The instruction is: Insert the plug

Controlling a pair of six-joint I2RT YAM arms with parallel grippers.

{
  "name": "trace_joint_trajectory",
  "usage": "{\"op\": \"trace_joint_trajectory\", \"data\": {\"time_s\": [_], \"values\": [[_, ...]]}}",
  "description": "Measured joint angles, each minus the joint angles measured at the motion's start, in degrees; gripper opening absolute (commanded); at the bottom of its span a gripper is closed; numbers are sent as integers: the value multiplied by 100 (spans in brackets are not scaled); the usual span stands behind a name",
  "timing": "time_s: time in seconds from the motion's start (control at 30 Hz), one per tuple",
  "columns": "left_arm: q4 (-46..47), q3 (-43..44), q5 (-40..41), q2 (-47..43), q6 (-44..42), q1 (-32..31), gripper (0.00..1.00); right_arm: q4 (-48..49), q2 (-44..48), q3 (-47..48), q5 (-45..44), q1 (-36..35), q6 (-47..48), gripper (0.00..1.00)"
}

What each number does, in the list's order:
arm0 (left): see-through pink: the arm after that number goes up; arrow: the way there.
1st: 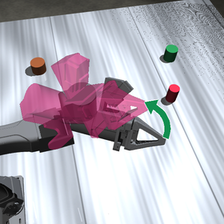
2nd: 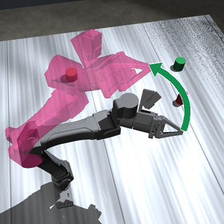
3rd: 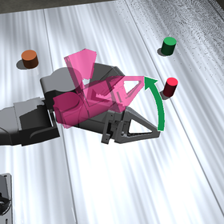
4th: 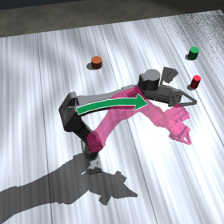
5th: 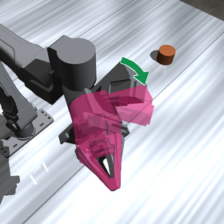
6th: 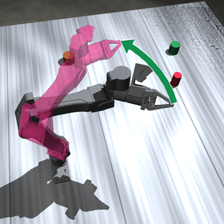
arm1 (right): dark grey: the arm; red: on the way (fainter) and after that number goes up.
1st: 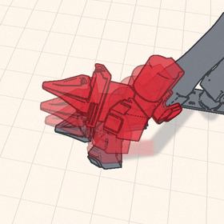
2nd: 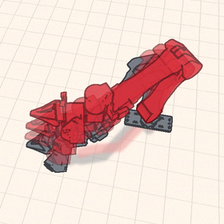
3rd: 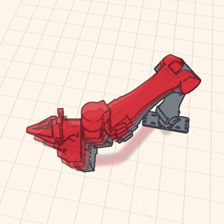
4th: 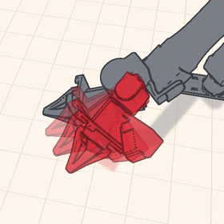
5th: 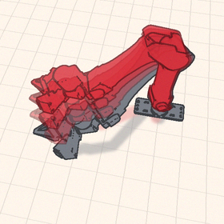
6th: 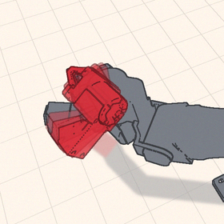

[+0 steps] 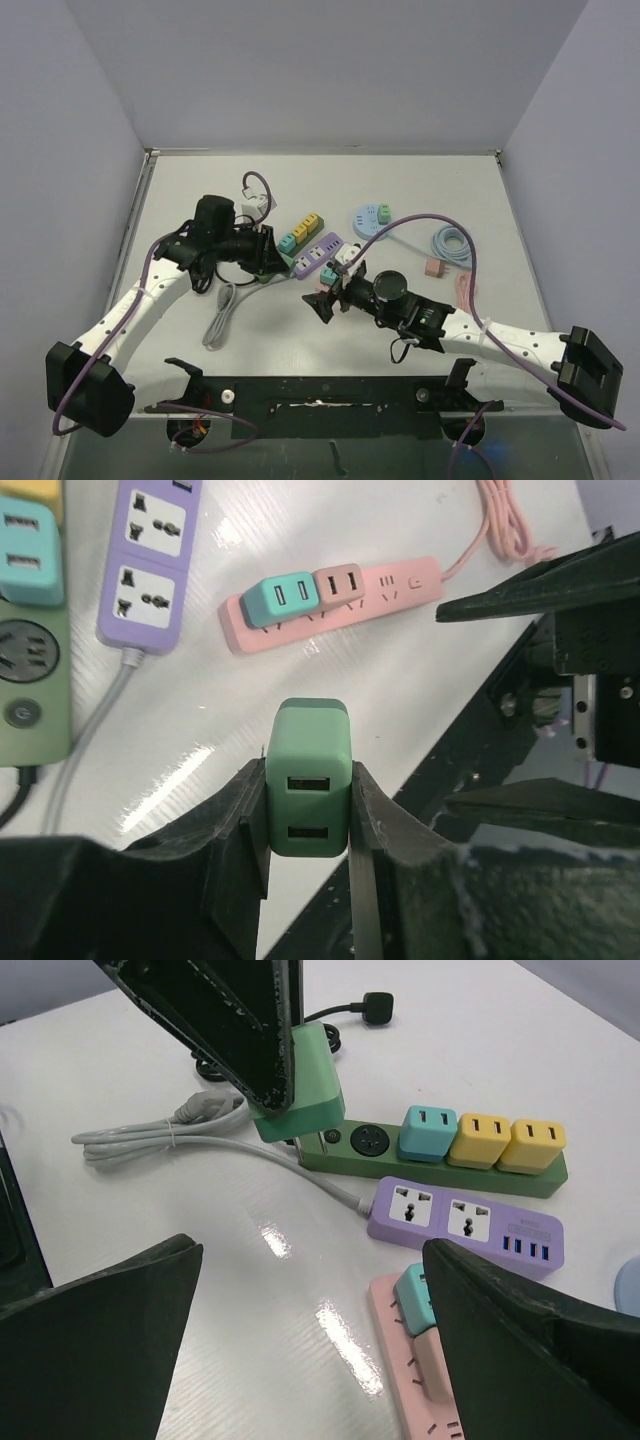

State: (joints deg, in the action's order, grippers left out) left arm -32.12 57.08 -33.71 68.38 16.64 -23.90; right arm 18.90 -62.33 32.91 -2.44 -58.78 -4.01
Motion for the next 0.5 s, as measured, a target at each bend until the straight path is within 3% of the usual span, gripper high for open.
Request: {"op": "trace_joint_trajectory", "data": {"time_s": [0.37, 0.5], "values": [[61, 15, 55, -7, -2575, 96, 0, 103, 575, -442, -238, 129, -708, 97], [-197, 103, 332, 516, -3254, 229, 0, 140, 837, -616, -262, 249, -852, 96]]}}
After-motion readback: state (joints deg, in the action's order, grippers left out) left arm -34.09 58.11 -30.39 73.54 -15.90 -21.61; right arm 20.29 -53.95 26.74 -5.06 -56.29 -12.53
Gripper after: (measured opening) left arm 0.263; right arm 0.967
